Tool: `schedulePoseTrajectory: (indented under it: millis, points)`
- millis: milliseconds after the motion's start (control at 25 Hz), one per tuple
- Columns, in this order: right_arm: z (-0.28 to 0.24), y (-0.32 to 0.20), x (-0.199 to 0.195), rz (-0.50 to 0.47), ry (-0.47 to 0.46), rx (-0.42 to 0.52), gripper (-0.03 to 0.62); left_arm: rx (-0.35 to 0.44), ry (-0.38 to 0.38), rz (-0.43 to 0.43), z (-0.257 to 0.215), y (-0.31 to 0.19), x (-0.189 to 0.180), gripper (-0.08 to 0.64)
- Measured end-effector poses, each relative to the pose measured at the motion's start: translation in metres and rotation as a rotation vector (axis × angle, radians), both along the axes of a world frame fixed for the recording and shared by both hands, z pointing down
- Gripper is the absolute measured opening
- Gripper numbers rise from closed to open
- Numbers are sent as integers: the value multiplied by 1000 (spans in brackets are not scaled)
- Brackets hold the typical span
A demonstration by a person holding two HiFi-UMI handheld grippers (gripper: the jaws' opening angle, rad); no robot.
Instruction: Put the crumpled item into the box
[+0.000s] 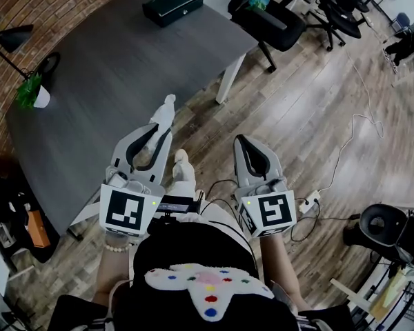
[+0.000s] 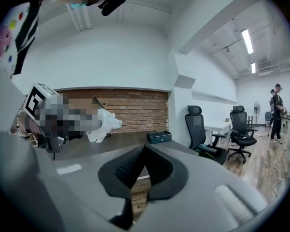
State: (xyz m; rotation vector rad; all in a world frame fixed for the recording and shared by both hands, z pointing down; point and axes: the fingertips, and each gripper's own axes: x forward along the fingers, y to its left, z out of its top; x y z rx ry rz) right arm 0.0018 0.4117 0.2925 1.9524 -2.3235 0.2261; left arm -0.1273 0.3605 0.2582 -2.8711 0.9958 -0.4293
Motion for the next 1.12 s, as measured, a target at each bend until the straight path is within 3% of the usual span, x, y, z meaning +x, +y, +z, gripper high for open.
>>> schedulePoseTrajectory:
  millis: [400,1120]
  points:
    - [-4,-49,21,27,7,20,9,25,0,36,-3,-51,25,63]
    - [-10,-216,43,42,20,-7,9,-5,2,55,1,-219,50,63]
